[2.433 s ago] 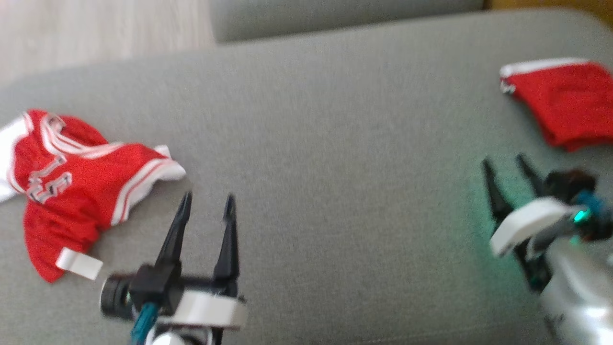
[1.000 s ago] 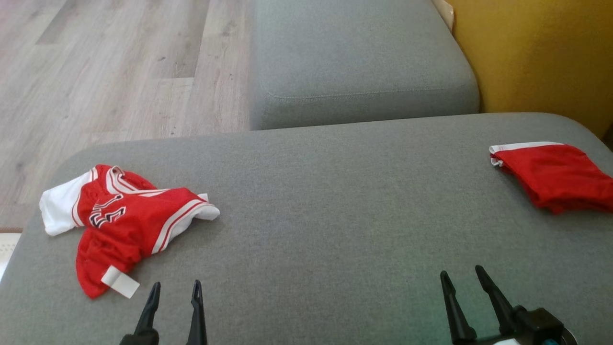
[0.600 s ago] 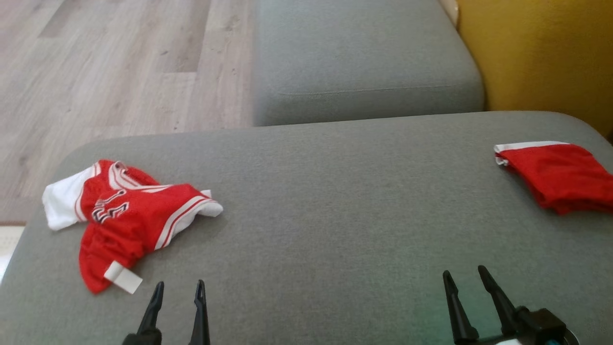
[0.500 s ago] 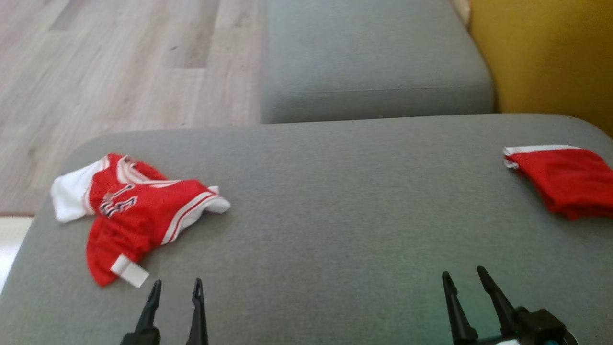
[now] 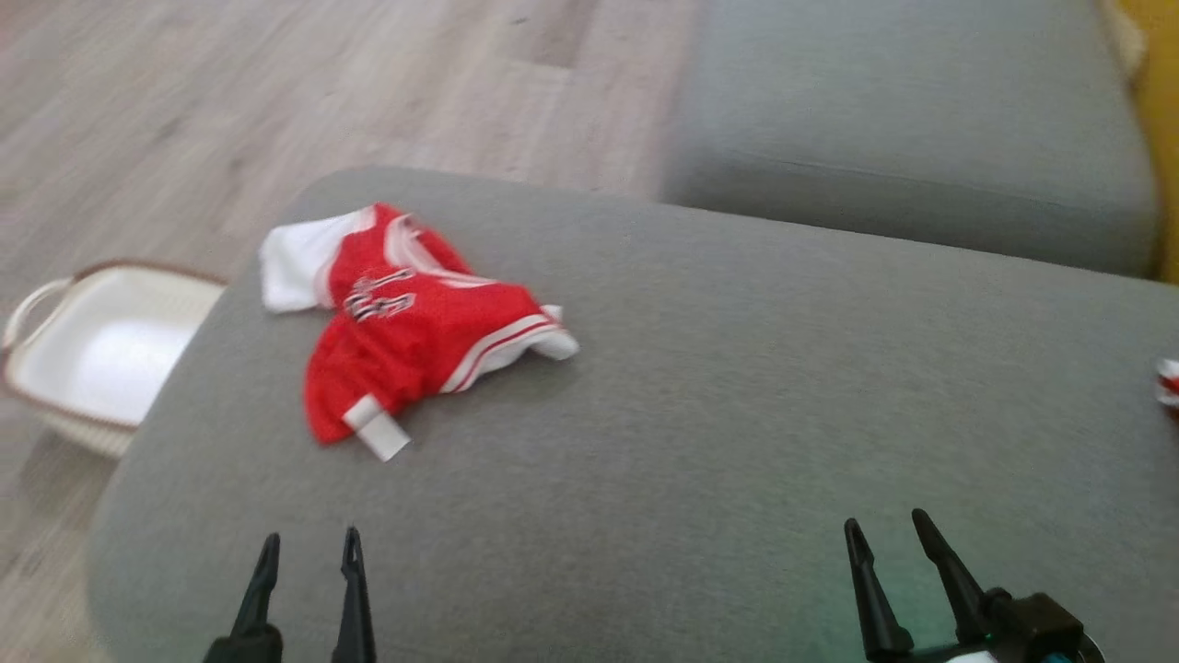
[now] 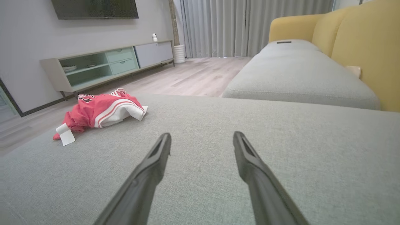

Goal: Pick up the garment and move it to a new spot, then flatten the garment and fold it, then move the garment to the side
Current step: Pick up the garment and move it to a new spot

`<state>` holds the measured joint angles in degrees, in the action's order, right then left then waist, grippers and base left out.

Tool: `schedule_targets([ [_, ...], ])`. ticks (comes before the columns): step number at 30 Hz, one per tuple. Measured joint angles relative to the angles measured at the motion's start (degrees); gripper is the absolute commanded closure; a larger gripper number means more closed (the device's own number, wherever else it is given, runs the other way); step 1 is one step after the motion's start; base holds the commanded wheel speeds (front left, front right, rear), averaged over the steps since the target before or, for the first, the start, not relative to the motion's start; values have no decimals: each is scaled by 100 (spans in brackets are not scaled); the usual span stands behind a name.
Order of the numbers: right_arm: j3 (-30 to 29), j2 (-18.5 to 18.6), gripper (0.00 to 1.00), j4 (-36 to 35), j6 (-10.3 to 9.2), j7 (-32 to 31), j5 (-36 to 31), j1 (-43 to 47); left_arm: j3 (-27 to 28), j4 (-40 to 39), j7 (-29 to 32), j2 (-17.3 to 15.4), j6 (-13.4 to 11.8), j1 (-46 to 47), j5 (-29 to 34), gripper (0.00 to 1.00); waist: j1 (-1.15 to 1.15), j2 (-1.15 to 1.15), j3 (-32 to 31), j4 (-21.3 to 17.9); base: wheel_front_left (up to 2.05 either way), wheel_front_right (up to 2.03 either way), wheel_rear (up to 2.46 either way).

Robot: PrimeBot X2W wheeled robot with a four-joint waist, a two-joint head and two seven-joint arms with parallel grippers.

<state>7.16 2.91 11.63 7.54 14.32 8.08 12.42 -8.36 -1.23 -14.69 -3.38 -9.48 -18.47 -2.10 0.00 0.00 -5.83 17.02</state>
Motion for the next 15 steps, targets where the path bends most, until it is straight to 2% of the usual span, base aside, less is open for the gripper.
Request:
schedule_targets([
  [8, -56, -19, 0, -36, 0, 0, -4, -10, 45, -46, 0, 1, 47, -3, -1, 0, 0, 0, 210, 728, 0, 0, 0],
  [11, -49, -20, 0, -38, 0, 0, -24, -10, 192, -88, 0, 0, 47, -2, -1, 0, 0, 0, 353, 804, 0, 0, 0],
  [15, -101, 27, 0, -103, 0, 0, -112, -12, 344, -222, 1, -3, 253, 307, -101, 0, 0, 0, 575, 709, 0, 0, 0],
])
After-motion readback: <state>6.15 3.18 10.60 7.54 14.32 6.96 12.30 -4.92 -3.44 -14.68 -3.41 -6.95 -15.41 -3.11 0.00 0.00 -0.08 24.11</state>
